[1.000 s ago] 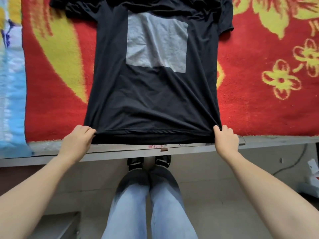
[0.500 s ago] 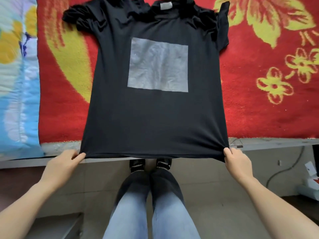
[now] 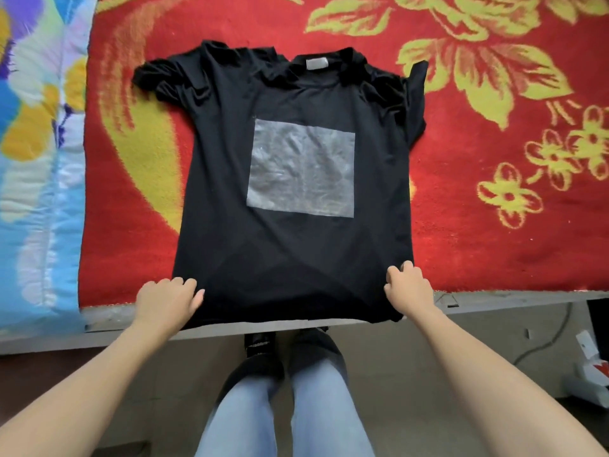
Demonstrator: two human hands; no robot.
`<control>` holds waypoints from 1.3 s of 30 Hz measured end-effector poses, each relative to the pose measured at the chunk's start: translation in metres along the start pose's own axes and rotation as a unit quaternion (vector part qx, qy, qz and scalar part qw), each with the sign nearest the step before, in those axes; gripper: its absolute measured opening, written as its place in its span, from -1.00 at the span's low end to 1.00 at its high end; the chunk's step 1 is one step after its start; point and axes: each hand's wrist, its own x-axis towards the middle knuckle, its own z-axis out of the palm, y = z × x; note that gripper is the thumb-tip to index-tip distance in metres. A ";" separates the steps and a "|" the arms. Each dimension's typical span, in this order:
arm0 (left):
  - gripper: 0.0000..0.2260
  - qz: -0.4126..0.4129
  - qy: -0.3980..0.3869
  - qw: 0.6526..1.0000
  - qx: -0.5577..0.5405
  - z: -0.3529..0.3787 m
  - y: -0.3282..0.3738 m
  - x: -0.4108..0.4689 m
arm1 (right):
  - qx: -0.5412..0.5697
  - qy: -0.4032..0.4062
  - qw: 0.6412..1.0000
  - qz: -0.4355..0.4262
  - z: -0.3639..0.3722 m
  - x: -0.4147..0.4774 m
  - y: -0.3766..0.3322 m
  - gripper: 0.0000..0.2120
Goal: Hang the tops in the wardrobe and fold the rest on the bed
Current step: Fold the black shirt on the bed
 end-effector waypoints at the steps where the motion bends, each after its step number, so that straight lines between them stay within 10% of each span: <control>1: -0.64 -0.001 0.013 1.000 0.011 -0.008 0.004 0.011 | 0.012 0.010 1.000 0.000 -0.008 0.009 -0.001 -0.76; 10: -0.89 -0.016 0.063 0.998 0.008 -0.053 0.058 0.122 | 0.178 0.052 0.982 0.038 -0.088 0.113 0.030 -0.68; 22: -0.51 -0.122 -0.015 0.984 -0.129 -0.093 0.163 0.304 | 0.538 0.057 0.833 0.118 -0.188 0.325 0.051 -0.23; 28: -0.48 -0.115 -0.010 0.983 -0.144 -0.114 0.187 0.350 | 0.720 0.013 0.681 0.130 -0.201 0.343 0.061 -0.94; 32: -0.48 -0.093 0.005 0.982 -0.164 -0.125 0.202 0.382 | 0.718 0.213 0.650 0.127 -0.201 0.335 0.117 -0.86; 36: -0.45 -0.072 -0.016 0.990 -0.118 -0.133 0.219 0.418 | 0.778 0.152 0.589 0.154 -0.176 0.329 0.139 -0.76; 39: -0.45 -0.074 -0.040 0.992 -0.095 -0.137 0.222 0.442 | 0.778 0.104 0.607 0.126 -0.172 0.333 0.149 -0.66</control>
